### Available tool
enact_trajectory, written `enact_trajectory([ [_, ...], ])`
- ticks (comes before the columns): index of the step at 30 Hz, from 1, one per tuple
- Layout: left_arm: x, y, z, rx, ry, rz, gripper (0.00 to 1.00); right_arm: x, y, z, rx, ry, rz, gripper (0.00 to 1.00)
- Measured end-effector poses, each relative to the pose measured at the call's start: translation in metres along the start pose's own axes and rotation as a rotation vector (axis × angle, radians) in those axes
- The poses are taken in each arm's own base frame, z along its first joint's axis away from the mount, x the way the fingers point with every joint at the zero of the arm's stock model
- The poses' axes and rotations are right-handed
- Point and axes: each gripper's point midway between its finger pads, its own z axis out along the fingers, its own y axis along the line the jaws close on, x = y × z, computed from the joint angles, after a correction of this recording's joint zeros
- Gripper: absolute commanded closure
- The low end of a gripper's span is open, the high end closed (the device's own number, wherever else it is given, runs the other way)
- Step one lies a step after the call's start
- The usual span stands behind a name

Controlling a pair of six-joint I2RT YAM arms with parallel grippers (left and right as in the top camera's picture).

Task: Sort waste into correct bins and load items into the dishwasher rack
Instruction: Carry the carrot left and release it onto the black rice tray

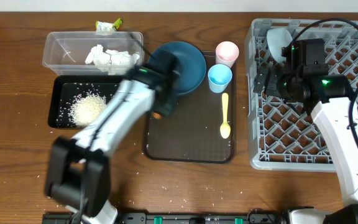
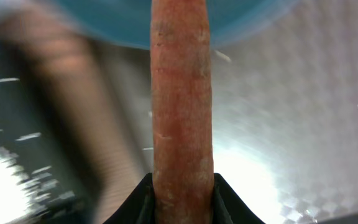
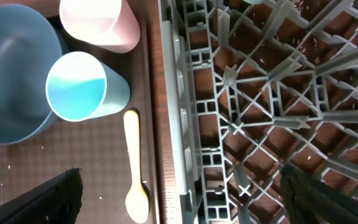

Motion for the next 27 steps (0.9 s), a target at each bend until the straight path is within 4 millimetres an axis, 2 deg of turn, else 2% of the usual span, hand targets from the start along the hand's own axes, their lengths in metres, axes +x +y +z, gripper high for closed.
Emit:
enact_trajectory([
  [3,-0.006,0.042,-0.015,-0.026,-0.047,-0.118,0.80,0.000,0.000,0.000,0.001,0.001,0.000,0.01],
  [6,0.000,0.085,-0.015,-0.058,-0.045,-0.239,0.80,0.000,0.000,0.000,0.001,0.001,0.000,0.01],
  [10,0.007,0.118,-0.014,-0.081,-0.043,-0.338,0.80,0.000,0.000,0.000,0.001,0.001,0.000,0.01],
  [22,0.030,0.147,-0.002,-0.107,-0.018,-0.615,0.81,0.003,-0.001,0.000,0.004,0.010,0.000,0.01],
  [27,0.028,0.157,-0.002,-0.118,-0.053,-0.810,0.82,0.003,-0.001,0.000,0.004,0.011,-0.003,0.01],
])
